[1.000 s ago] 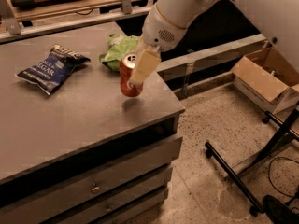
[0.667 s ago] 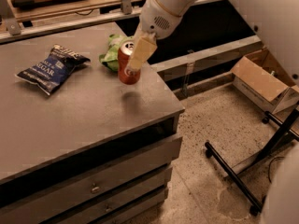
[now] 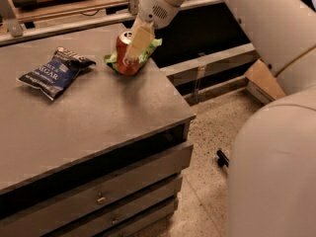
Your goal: Move coke can near blue chip bag
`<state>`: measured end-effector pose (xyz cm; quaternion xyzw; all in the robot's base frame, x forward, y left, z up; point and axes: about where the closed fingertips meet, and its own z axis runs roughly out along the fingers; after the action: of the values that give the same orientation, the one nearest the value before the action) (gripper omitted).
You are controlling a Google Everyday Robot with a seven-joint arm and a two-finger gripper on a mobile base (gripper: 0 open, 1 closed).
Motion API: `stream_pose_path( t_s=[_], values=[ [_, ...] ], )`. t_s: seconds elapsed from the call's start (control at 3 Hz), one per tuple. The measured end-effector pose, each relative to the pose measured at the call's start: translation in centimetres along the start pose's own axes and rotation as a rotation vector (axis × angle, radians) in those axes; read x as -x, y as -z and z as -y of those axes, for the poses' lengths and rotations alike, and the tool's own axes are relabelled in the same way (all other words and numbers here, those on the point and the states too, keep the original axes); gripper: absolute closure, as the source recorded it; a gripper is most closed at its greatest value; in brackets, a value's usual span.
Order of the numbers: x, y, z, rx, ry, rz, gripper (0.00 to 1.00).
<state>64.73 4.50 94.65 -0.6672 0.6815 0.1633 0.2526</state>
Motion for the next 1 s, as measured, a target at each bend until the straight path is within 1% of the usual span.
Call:
stream_pose_path(
  t_s=[0.33, 0.67, 1.0],
  values=[
    [0.6, -0.5, 1.4, -0.007, -0.002, 0.016, 1.00],
    [0.9, -1.3, 2.2, -0.005, -0.016, 0.032, 1.00],
    [2.3, -2.4, 2.4, 0.014, -0.012, 0.066, 1.00]
  ],
)
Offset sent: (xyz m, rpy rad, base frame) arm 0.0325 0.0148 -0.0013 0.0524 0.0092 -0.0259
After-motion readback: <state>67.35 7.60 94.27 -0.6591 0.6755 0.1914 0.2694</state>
